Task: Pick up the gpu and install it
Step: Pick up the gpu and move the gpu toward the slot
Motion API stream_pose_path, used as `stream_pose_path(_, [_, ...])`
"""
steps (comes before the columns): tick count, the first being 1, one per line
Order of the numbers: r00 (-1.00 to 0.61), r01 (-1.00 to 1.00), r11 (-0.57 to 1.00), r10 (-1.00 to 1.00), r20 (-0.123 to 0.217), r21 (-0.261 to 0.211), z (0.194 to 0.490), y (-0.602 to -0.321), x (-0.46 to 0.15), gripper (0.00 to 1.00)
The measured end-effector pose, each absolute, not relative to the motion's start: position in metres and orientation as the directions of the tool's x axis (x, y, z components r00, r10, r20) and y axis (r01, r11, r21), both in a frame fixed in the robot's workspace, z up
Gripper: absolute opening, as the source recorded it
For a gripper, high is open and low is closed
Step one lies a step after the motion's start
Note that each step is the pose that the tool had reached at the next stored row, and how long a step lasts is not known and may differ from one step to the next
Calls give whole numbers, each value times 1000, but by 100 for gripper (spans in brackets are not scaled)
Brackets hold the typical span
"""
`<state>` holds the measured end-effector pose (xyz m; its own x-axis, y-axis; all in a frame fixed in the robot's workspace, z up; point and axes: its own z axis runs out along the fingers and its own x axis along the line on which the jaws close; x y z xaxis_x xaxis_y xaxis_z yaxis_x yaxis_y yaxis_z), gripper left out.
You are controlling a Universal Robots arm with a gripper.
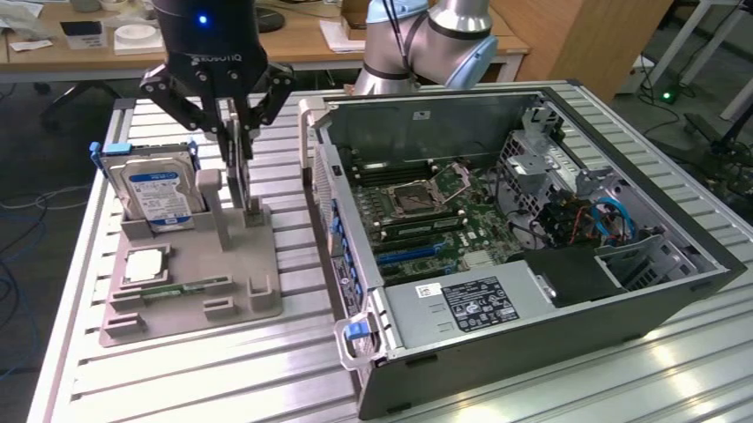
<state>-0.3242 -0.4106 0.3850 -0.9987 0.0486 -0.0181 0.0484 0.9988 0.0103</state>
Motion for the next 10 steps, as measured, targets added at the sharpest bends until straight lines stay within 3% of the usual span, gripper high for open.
stream_pose_path(10, [-999,48,999,49,-18,10,391,-411,-324,27])
